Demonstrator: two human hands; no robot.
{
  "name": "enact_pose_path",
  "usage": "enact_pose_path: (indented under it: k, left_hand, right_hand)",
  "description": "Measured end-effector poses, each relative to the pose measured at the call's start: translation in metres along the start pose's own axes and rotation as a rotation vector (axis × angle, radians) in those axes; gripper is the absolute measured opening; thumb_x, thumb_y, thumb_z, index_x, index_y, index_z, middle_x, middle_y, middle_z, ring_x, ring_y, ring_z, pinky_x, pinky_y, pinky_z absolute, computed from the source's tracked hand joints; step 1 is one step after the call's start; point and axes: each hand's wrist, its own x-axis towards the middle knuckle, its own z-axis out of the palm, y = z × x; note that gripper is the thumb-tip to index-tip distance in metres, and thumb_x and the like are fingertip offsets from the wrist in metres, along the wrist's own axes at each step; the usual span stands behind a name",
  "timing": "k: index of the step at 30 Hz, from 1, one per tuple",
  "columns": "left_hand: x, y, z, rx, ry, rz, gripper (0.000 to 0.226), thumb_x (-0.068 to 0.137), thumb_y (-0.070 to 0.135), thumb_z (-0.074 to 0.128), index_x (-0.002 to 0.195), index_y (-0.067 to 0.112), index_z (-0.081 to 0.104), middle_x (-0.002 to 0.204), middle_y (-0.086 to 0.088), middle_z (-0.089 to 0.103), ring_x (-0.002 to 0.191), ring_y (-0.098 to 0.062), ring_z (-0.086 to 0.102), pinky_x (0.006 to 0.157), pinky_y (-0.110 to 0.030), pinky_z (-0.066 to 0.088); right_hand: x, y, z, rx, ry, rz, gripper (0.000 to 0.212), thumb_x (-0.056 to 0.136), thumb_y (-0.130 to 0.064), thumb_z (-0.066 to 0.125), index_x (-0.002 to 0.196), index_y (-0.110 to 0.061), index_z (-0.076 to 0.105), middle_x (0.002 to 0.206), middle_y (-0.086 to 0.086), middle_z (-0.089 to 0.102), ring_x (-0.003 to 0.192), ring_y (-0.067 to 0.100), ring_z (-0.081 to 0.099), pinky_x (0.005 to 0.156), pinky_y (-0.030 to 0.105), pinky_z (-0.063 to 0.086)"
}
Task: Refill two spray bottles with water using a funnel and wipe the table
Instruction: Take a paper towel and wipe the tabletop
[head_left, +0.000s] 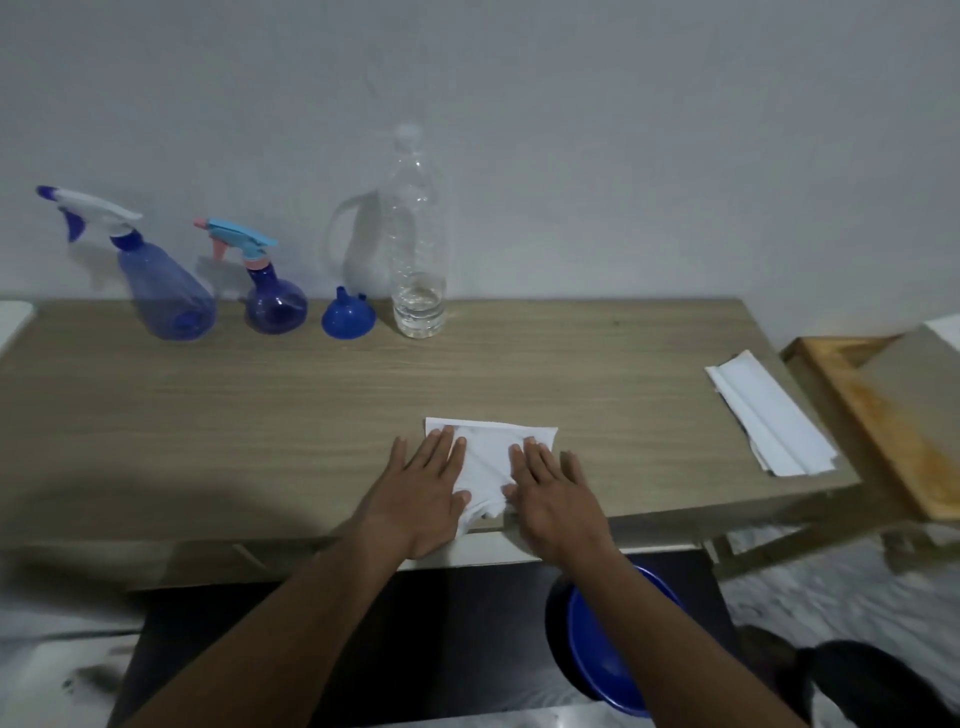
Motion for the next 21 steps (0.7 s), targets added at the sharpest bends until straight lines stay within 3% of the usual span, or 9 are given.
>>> enact_pose_path:
  k: [4,7,9,11,13,15,17,21]
  left_hand:
    - [-0.004,0.024,-0.003,0.028,0.013,0.036,0.065,0.106,0.045,0.018,0.16,0.015,-0.001,0.168,-0.006,-0.007,0.155,-0.02,-0.004,0.123,-0.053,0.001]
    - [-0.007,0.029,-0.009,0.102,0.06,0.092,0.056,0.107,0.04,0.028,0.158,0.018,0.02,0.167,-0.007,0.015,0.153,-0.021,0.018,0.122,-0.049,0.01]
    - [-0.007,0.032,-0.018,0.125,0.068,0.122,0.049,0.101,0.036,0.044,0.149,0.025,0.04,0.157,-0.003,0.038,0.143,-0.02,0.038,0.121,-0.044,0.015]
    - [-0.006,0.033,-0.031,0.082,0.077,0.102,0.039,0.093,0.033,0.054,0.132,0.034,0.057,0.135,0.004,0.06,0.125,-0.016,0.056,0.12,-0.039,0.019]
    - [-0.005,0.031,-0.046,-0.083,0.13,0.065,0.027,0.091,0.036,0.052,0.115,0.039,0.065,0.112,0.006,0.071,0.11,-0.019,0.064,0.112,-0.037,0.036]
    - [-0.005,0.029,-0.066,-0.432,0.149,0.036,0.024,0.089,0.044,0.052,0.104,0.04,0.069,0.099,0.009,0.074,0.094,-0.02,0.069,0.09,-0.036,0.052]
    - [-0.004,0.03,-0.087,-0.7,0.128,0.043,0.021,0.087,0.042,0.06,0.099,0.036,0.077,0.096,0.01,0.076,0.086,-0.015,0.07,0.08,-0.031,0.053]
    - [0.0,0.045,-0.124,-0.877,0.18,0.192,0.012,0.087,0.016,0.075,0.095,0.022,0.082,0.084,0.007,0.077,0.073,-0.003,0.063,0.067,-0.017,0.043]
  right_hand:
    - [-0.021,0.02,0.008,0.071,0.012,0.007,0.06,0.109,-0.031,0.028,0.163,-0.012,0.007,0.17,0.011,0.008,0.157,0.023,0.007,0.125,0.045,0.007]
    - [-0.033,0.02,0.01,0.157,0.094,0.023,0.053,0.107,-0.023,0.042,0.158,-0.015,0.031,0.165,0.008,0.031,0.153,0.02,0.024,0.123,0.032,0.019]
    - [-0.039,0.016,0.004,0.185,0.146,0.056,0.042,0.099,-0.016,0.055,0.141,-0.02,0.057,0.147,0.002,0.056,0.139,0.017,0.047,0.11,0.025,0.037]
    - [-0.043,0.011,-0.009,0.187,0.155,0.142,0.029,0.094,-0.012,0.056,0.117,-0.024,0.068,0.121,0.0,0.07,0.114,0.019,0.062,0.084,0.027,0.045]
    - [-0.047,0.011,-0.022,0.215,0.155,0.213,0.026,0.093,-0.013,0.054,0.11,-0.024,0.069,0.109,0.0,0.073,0.1,0.022,0.065,0.074,0.029,0.042]
    - [-0.053,0.015,-0.036,0.324,0.192,0.283,0.02,0.097,-0.021,0.054,0.109,-0.026,0.07,0.105,0.0,0.074,0.096,0.023,0.067,0.072,0.03,0.043]
    - [-0.064,0.021,-0.051,0.48,0.252,0.358,0.017,0.1,-0.028,0.054,0.108,-0.027,0.069,0.1,-0.001,0.074,0.093,0.023,0.067,0.071,0.033,0.047]
    - [-0.093,0.03,-0.078,0.74,0.378,0.448,0.007,0.099,-0.025,0.062,0.097,-0.032,0.063,0.092,-0.011,0.072,0.082,0.007,0.066,0.073,0.033,0.057]
